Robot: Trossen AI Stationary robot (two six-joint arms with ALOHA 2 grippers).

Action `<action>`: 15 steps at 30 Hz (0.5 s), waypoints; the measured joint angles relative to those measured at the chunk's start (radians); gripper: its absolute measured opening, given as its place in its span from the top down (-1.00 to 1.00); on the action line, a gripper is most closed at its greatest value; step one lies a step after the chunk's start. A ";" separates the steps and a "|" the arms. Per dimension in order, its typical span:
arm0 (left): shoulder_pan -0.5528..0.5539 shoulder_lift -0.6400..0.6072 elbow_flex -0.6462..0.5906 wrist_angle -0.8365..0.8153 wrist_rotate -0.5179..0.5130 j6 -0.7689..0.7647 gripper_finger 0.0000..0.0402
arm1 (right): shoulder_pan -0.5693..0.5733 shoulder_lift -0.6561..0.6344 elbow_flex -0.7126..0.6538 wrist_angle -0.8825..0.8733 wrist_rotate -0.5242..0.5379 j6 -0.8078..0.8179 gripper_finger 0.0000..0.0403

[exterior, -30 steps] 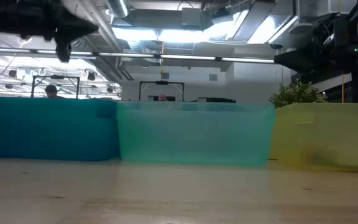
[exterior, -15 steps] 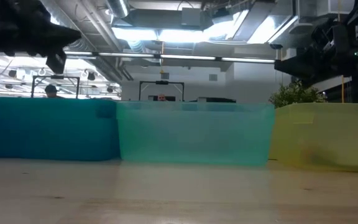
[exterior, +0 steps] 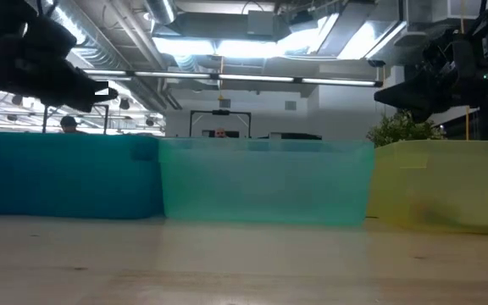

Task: Pick and place Granola Bars by type
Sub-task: Return to Home Position

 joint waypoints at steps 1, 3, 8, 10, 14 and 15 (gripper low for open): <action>0.000 0.014 0.000 0.002 0.001 0.032 0.99 | 0.000 0.000 0.000 -0.004 0.000 0.000 0.94; -0.001 0.045 0.000 0.001 0.002 0.047 0.99 | 0.000 0.000 0.000 -0.015 0.000 0.000 0.92; -0.001 0.080 0.000 0.006 -0.045 -0.115 0.98 | 0.000 0.000 0.000 -0.021 0.000 0.000 0.91; -0.001 0.085 0.000 0.015 -0.082 -0.133 0.99 | 0.000 0.000 0.000 -0.021 0.000 0.000 0.91; -0.001 0.089 0.000 0.015 -0.078 -0.109 1.00 | 0.000 0.000 0.000 -0.022 0.000 0.000 0.91; -0.001 0.089 0.000 0.016 -0.078 -0.109 1.00 | 0.000 0.000 0.000 -0.022 0.000 0.000 0.91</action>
